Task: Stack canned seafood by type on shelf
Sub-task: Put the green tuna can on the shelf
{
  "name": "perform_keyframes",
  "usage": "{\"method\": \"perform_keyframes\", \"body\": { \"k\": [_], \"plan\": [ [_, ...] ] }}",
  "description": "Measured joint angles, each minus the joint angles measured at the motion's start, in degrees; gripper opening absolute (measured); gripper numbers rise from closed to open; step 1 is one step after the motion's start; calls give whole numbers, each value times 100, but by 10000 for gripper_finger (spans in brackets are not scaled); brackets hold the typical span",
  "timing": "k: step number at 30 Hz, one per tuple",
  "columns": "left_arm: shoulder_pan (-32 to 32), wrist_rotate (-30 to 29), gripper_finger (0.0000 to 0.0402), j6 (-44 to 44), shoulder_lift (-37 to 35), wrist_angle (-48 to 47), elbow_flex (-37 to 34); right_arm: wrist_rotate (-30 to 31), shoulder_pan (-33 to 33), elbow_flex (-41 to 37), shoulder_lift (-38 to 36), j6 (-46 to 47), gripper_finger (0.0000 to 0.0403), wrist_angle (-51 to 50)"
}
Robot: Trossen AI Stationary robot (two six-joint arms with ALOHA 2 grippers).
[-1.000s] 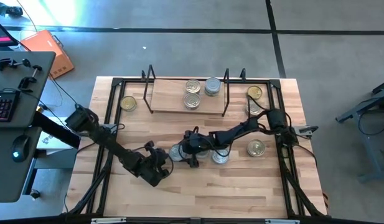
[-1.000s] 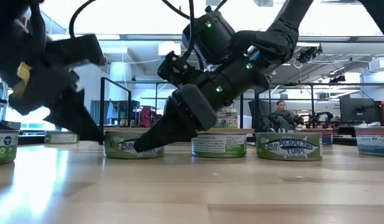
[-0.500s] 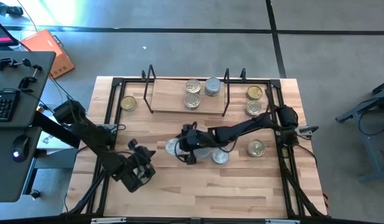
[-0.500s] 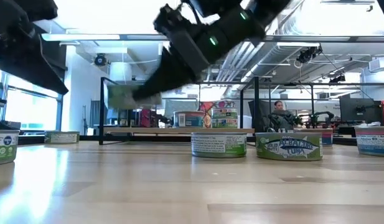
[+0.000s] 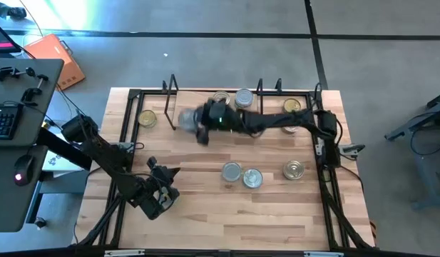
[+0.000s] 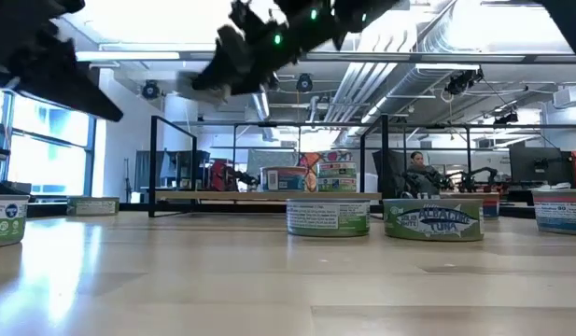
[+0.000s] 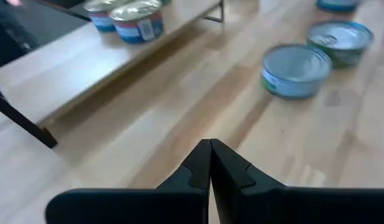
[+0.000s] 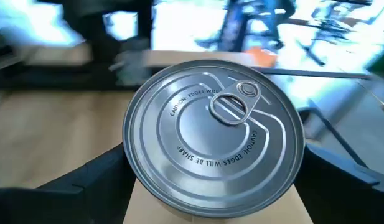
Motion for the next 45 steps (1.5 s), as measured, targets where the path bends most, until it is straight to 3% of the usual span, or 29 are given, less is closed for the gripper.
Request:
{"method": "perform_keyframes", "body": {
  "k": [4, 8, 13, 15, 18, 21, 25, 32, 45],
  "plan": [
    [455, -48, 0, 38, -175, -224, -2, -180, -560, 0, 263, 250, 355, 285],
    [1270, -87, 0, 265, -908, -756, -4, -256, -929, 6, 529, 424, 355, 458],
    [2882, 191, 0, 2354, -2201, -365, -4, -695, -1216, 319, 781, 533, 355, 386],
    [3742, 829, 0, 3715, -2575, 456, -29, -724, -1243, 439, 910, 510, 355, 269],
    [5041, 2647, 0, 5691, -2802, 2195, -155, -758, -1226, 655, 1068, 360, 355, 39],
    [6083, 4142, 0, 6405, -2643, 3158, -184, -777, -1219, 909, 1193, 311, 355, -249],
    [7064, 4971, 0, 6615, -2083, 3323, -192, -753, -1238, 1086, 1385, 270, 355, -625],
    [7573, 5204, 0, 6902, -1400, 3567, -199, -758, -1227, 1042, 1398, 112, 356, -872],
    [7517, 5323, 0, 7002, -1571, 3932, -192, -755, -1216, 1034, 1706, 123, 360, -870]
  ]
}}
